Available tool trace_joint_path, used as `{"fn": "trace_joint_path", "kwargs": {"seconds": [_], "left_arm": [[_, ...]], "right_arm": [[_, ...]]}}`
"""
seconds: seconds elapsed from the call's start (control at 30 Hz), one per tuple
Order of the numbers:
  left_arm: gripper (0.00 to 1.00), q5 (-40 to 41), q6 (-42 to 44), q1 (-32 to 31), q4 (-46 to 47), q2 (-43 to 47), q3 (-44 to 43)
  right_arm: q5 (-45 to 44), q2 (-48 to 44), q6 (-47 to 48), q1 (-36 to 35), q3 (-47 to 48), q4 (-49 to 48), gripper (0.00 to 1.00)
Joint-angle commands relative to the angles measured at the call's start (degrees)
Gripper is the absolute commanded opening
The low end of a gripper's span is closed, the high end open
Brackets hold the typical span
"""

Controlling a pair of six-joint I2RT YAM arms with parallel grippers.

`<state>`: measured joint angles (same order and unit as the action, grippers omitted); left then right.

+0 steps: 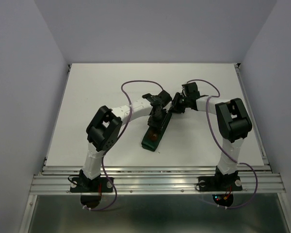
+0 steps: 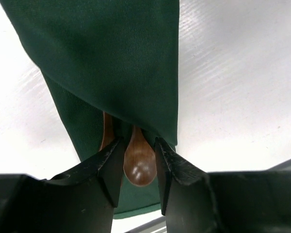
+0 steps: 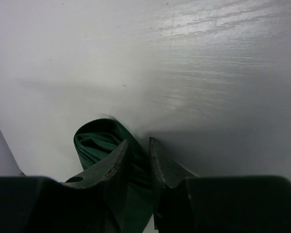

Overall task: Fold the napkin into a case and place the utensils inside
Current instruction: Stuff the spoon into the folded napkin.

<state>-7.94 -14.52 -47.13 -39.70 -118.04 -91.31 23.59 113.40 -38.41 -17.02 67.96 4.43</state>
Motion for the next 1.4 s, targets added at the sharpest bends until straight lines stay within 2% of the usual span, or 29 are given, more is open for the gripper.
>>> {"fn": "trace_joint_path", "kwargs": {"seconds": [0.0, 0.23, 0.6, 0.8, 0.9, 1.37], "left_arm": [[0.43, -0.84, -0.68, 0.11, -1.34, 5.54, 1.30], [0.47, -1.02, -1.73, 0.11, -1.69, 7.73, 3.15], [0.51, -2.42, -3.58, -0.50, -0.73, 11.86, 11.41], [0.52, -3.13, -3.58, -1.38, -0.90, 11.52, 11.86], [0.58, -2.78, -3.49, -1.82, -1.17, 10.73, 11.15], [0.58, -2.43, -3.58, -2.08, -0.90, 8.88, 10.71]], "right_arm": [[-0.30, 1.38, 0.27, -0.74, 0.85, 0.50, 0.28], [-0.48, 1.47, 0.36, -1.27, 0.94, 0.76, 0.29], [-0.39, 1.64, 0.44, -1.27, 1.12, 0.76, 0.31], [-0.30, 1.56, 0.44, -1.27, 1.12, 0.76, 0.31], [-0.30, 1.47, 0.36, -1.27, 1.03, 0.76, 0.31], [-0.39, 1.47, 0.36, -1.27, 1.21, 0.93, 0.31]]}}
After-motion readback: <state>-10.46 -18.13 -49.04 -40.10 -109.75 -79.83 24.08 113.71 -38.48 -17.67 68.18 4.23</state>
